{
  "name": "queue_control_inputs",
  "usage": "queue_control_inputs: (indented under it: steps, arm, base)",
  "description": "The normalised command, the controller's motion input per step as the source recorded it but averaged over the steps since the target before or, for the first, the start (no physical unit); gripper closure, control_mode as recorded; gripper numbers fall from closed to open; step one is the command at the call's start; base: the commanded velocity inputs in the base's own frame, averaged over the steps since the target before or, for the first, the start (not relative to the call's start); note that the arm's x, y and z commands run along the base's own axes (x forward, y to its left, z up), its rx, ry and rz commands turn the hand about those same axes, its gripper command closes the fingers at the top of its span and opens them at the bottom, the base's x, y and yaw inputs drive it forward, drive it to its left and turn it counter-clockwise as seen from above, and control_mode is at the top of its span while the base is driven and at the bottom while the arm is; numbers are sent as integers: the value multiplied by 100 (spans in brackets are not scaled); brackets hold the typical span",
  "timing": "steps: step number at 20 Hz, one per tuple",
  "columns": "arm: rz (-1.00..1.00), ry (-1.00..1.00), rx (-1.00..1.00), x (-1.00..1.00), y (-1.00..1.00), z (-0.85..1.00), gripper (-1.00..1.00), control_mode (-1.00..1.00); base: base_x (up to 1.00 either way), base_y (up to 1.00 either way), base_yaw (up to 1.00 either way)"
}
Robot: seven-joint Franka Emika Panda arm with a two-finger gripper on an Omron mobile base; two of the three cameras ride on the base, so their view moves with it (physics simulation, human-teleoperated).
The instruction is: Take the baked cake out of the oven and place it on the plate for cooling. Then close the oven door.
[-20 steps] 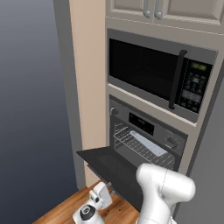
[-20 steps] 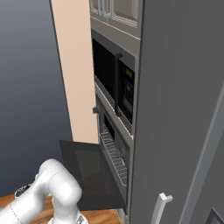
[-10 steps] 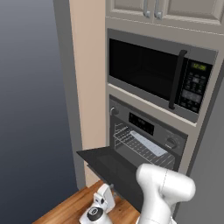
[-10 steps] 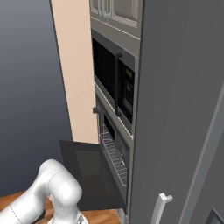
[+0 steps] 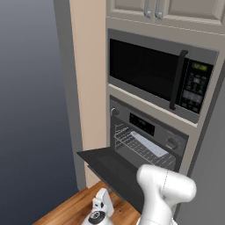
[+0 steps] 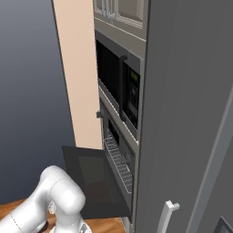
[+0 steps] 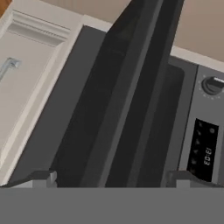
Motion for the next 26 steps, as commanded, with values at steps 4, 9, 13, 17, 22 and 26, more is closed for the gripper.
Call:
queue_control_inputs:
  steps: [4, 9, 13, 17, 22, 26]
  arm:
    - [0, 0, -9, 47, 35, -68, -100, -100]
    - [0, -5, -11, 53, 12, -69, -100, -100]
    - [-1, -11, -15, 49, 2, -64, -100, -100]
    - [-5, -16, -19, 37, 0, -50, -100, -100]
    - [-12, -24, -21, 38, 0, -18, -100, -100]
    - [-19, -34, -17, 43, 0, 1, -100, -100]
  base:
    - [0, 0, 0]
    - [0, 0, 0]
    - [0, 0, 0]
    - [0, 0, 0]
    - [0, 0, 0]
    - [0, 0, 0]
